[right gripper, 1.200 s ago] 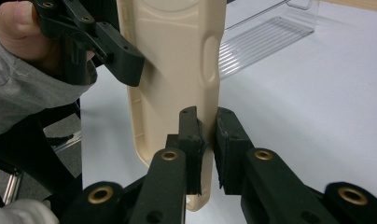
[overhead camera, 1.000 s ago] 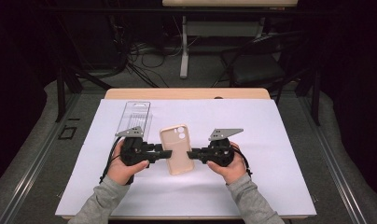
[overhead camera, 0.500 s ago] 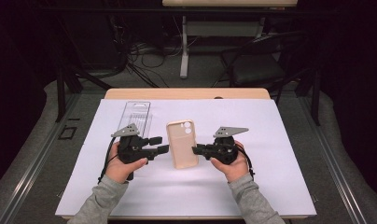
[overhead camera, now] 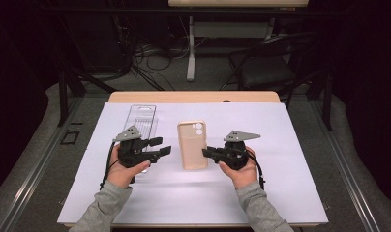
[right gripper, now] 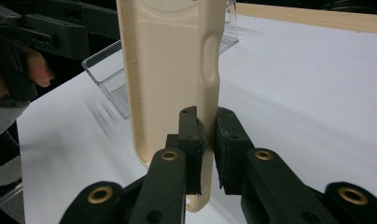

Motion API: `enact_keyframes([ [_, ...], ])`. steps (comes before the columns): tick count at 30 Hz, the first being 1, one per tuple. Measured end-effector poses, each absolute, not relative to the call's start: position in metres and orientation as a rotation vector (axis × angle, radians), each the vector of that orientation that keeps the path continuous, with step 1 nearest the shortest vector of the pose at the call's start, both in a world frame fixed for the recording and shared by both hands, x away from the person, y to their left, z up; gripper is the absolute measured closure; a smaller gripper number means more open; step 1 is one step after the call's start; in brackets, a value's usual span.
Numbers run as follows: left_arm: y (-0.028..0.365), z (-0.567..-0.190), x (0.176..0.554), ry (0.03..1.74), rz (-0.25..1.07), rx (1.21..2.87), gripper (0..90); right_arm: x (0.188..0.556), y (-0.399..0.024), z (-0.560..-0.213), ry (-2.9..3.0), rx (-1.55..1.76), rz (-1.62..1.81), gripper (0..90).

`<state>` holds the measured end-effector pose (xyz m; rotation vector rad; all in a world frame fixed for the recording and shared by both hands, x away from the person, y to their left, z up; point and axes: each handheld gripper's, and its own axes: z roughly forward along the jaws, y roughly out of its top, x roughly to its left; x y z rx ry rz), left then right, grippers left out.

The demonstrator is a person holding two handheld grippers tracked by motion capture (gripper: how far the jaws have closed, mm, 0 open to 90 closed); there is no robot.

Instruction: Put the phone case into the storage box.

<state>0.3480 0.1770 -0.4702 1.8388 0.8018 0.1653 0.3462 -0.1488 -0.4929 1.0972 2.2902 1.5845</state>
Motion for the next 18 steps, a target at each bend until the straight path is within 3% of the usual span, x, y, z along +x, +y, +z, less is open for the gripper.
enact_keyframes([
  [6, 0.172, -0.468, 0.348, 0.829, 0.234, 1.902, 41.6, 0.346, -0.148, -0.493, 2.266, 1.118, 1.576, 82.5],
  [18, 0.161, -0.451, 0.356, 0.808, 0.319, 1.979, 22.5, 0.344, -0.145, -0.495, 2.212, 1.157, 1.576, 82.4],
])
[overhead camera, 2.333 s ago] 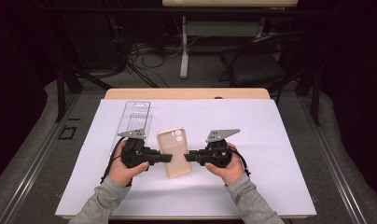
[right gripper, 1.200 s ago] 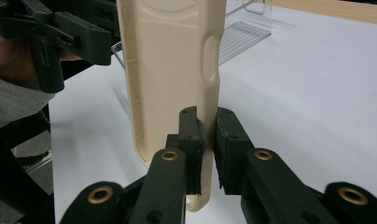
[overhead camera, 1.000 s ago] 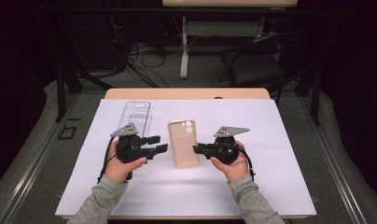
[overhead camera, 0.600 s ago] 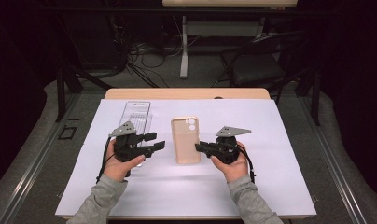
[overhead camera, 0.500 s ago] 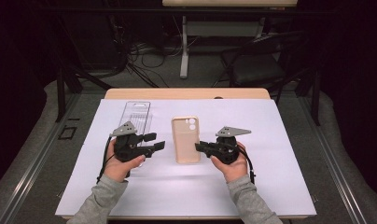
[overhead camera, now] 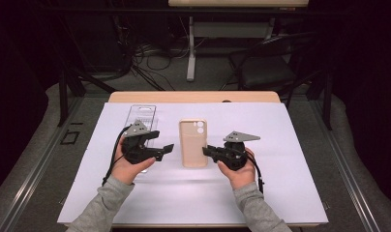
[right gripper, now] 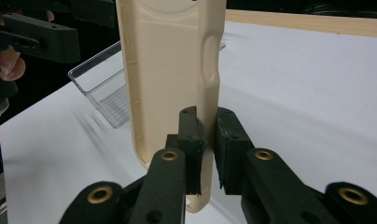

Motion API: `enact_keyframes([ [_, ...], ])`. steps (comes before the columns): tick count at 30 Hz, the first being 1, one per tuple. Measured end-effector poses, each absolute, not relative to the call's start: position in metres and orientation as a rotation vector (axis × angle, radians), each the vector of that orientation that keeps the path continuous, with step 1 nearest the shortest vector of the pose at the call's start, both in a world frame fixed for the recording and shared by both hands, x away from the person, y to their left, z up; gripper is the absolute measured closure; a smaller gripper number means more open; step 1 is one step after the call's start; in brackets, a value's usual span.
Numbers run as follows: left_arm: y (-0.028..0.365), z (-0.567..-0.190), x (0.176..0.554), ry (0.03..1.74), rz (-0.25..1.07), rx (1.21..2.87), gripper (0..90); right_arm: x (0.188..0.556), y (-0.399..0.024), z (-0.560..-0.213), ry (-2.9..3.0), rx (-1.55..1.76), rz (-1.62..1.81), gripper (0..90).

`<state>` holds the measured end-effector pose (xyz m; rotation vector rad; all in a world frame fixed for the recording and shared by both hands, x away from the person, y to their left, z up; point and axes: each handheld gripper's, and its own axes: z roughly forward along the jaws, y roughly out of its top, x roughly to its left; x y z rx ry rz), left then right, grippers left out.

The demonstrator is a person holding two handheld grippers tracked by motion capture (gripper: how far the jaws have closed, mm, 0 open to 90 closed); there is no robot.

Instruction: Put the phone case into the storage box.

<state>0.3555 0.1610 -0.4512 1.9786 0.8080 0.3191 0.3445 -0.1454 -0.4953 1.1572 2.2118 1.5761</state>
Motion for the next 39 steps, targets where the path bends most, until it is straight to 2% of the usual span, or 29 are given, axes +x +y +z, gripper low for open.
enact_keyframes([
  [7, 0.156, -0.446, 0.361, 0.838, 0.345, 1.993, 15.6, 0.344, -0.143, -0.5, 2.194, 1.172, 1.564, 82.4],
  [22, 0.138, -0.43, 0.362, 0.769, 0.519, 2.035, 15.4, 0.342, -0.141, -0.5, 2.184, 1.181, 1.557, 82.3],
  [39, 0.123, -0.419, 0.367, 0.712, 0.579, 2.02, 15.5, 0.341, -0.139, -0.502, 2.187, 1.183, 1.539, 82.3],
])
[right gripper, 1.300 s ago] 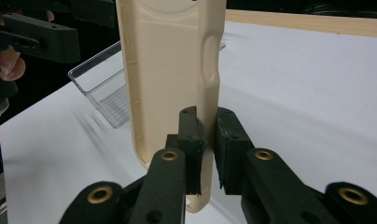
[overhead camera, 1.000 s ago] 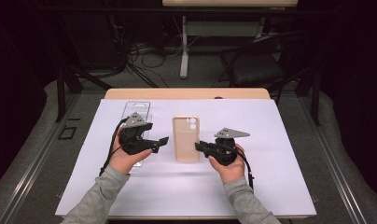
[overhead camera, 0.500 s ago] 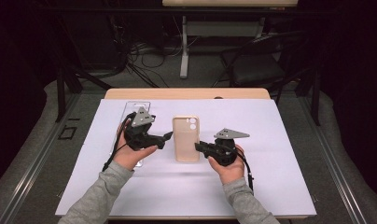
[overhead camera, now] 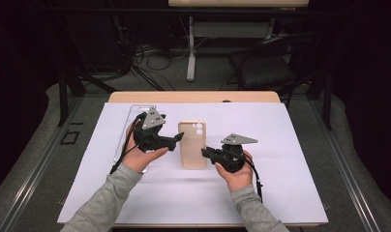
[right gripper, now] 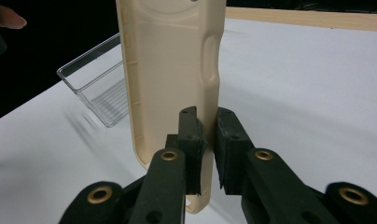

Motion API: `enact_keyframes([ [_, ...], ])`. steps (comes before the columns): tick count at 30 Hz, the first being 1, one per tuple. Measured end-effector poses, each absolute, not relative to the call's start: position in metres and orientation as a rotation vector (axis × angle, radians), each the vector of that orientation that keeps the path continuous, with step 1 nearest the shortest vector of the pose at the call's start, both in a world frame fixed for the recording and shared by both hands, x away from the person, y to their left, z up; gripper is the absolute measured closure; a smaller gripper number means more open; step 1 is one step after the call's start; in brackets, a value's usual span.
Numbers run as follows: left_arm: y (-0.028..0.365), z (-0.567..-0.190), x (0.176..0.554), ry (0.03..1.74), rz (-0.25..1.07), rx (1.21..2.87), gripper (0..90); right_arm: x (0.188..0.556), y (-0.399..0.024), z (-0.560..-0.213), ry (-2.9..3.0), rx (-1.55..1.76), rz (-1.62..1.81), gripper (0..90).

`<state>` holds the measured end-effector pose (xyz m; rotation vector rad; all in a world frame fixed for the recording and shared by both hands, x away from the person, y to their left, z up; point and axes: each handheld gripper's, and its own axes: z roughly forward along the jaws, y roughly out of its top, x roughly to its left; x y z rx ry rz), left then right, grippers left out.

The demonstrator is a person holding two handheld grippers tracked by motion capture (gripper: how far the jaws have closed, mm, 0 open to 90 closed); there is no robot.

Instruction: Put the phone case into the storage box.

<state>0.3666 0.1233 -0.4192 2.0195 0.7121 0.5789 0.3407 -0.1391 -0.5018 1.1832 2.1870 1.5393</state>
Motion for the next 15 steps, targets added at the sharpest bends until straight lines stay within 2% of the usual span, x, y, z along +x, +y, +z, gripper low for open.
enact_keyframes([
  [10, 0.115, -0.412, 0.371, 0.699, 0.619, 2.051, 16.9, 0.34, -0.138, -0.502, 2.181, 1.18, 1.533, 82.3],
  [15, 0.111, -0.409, 0.371, 0.68, 0.643, 2.07, 20.4, 0.339, -0.137, -0.502, 2.183, 1.173, 1.532, 82.3],
])
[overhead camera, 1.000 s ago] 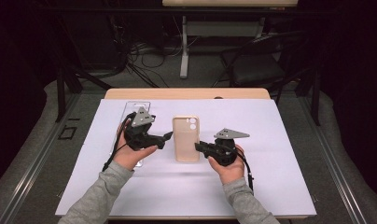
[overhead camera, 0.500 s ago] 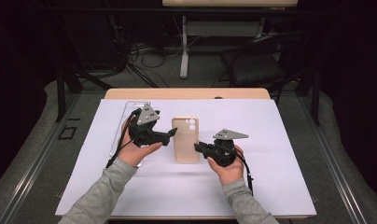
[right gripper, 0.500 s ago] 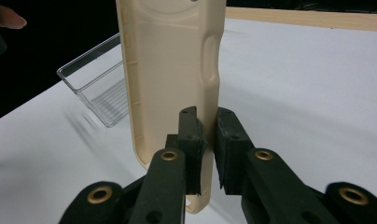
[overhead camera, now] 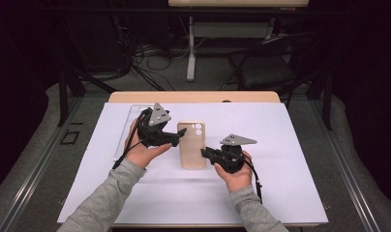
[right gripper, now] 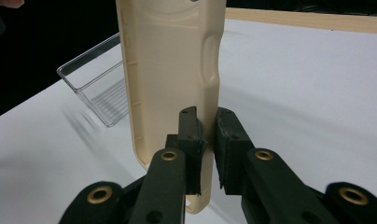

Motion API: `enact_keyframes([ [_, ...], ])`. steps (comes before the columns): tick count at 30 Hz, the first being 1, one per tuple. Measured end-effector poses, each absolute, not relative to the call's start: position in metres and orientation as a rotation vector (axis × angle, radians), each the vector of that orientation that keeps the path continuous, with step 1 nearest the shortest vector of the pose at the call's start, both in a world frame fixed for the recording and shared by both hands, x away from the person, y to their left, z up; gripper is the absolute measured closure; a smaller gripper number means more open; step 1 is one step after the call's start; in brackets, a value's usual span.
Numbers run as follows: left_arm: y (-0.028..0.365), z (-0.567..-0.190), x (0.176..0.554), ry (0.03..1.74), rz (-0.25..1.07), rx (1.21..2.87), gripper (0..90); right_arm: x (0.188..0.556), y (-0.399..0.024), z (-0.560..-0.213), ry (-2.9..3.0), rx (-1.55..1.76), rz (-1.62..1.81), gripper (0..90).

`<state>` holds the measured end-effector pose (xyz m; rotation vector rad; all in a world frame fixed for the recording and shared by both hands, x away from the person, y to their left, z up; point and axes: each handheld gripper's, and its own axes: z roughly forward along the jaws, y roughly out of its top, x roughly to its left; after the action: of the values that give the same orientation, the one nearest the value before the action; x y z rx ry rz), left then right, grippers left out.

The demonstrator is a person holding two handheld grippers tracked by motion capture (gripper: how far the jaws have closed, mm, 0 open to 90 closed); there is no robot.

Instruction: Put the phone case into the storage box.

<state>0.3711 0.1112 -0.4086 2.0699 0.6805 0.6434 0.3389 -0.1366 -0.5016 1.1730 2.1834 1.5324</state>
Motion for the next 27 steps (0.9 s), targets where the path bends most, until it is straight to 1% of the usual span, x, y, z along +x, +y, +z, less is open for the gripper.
enact_keyframes([
  [2, 0.1098, -0.408, 0.3713, 0.673, 0.656, 2.082, 21.4, 0.3387, -0.1362, -0.5019, 2.182, 1.173, 1.535, 82.3],
  [12, 0.1053, -0.4058, 0.3721, 0.639, 0.709, 2.121, 33.8, 0.3385, -0.1351, -0.5025, 2.184, 1.17, 1.537, 82.2],
  [18, 0.1039, -0.4045, 0.3718, 0.633, 0.738, 2.136, 39.5, 0.3383, -0.1351, -0.5023, 2.183, 1.166, 1.535, 82.2],
  [27, 0.1041, -0.4028, 0.3714, 0.645, 0.75, 2.152, 44.1, 0.3379, -0.1347, -0.5022, 2.181, 1.165, 1.535, 82.3],
])
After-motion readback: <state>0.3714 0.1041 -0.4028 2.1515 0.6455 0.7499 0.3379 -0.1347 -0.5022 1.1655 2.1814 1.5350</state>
